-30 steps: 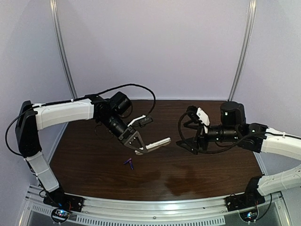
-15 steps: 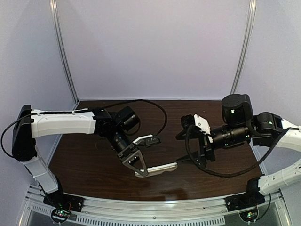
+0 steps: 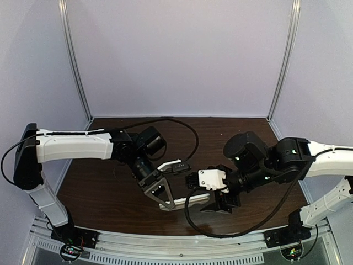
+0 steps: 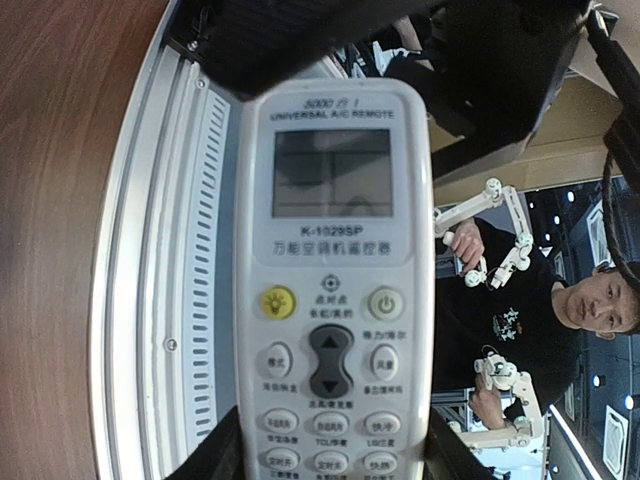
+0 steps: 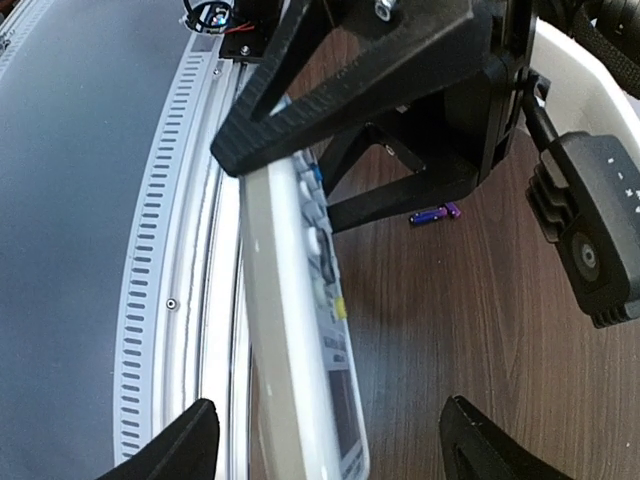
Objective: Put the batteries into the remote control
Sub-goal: Pass from the left arm to the right
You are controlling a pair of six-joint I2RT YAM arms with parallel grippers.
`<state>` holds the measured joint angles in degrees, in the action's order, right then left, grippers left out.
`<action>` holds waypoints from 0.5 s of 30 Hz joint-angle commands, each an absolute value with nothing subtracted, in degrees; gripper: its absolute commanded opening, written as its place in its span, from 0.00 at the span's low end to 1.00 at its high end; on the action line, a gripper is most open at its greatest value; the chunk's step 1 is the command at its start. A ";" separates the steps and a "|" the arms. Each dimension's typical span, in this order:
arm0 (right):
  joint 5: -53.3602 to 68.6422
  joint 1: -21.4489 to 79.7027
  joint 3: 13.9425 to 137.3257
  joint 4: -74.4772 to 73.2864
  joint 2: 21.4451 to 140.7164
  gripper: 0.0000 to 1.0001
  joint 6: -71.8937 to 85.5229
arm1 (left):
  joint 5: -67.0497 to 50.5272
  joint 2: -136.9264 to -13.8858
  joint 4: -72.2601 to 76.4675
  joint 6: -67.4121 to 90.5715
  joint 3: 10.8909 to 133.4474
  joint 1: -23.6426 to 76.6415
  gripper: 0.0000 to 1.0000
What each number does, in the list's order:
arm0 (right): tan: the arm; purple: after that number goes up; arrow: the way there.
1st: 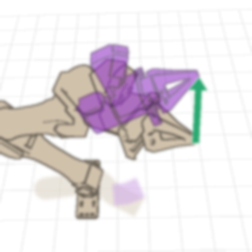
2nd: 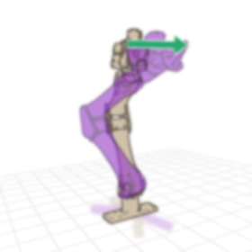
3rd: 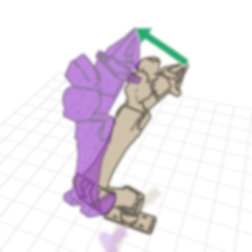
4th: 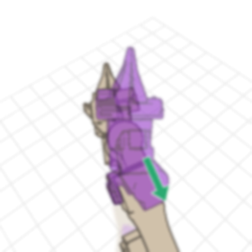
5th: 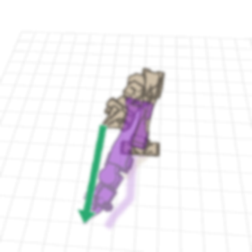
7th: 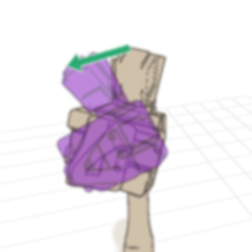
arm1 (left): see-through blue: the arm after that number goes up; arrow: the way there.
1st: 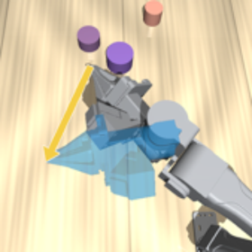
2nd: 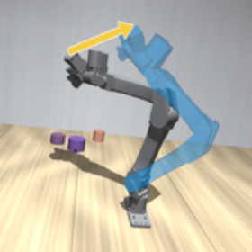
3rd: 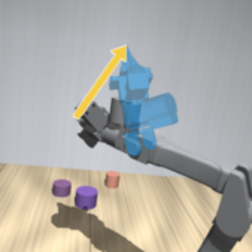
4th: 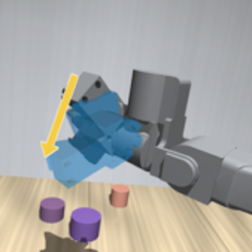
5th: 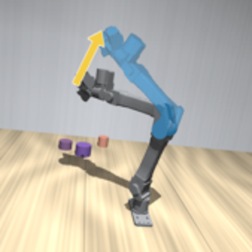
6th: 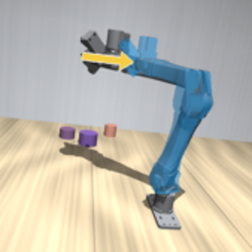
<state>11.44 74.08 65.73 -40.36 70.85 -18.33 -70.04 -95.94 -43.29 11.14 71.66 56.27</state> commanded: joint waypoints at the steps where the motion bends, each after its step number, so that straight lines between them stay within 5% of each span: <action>1: 6.50 74.66 68.20 -42.23 71.26 0.75 -19.98 | -71.99 -95.78 -41.31 11.29 71.43 57.12 0.19; 15: 2.10 79.91 72.22 -45.59 76.81 0.41 -20.95 | -73.61 -97.03 -40.10 12.41 71.45 57.78 0.17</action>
<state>5.54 78.96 70.26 -43.33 76.82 -20.84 -71.64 -96.16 -42.09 12.03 71.66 57.32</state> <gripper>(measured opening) 0.447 0.511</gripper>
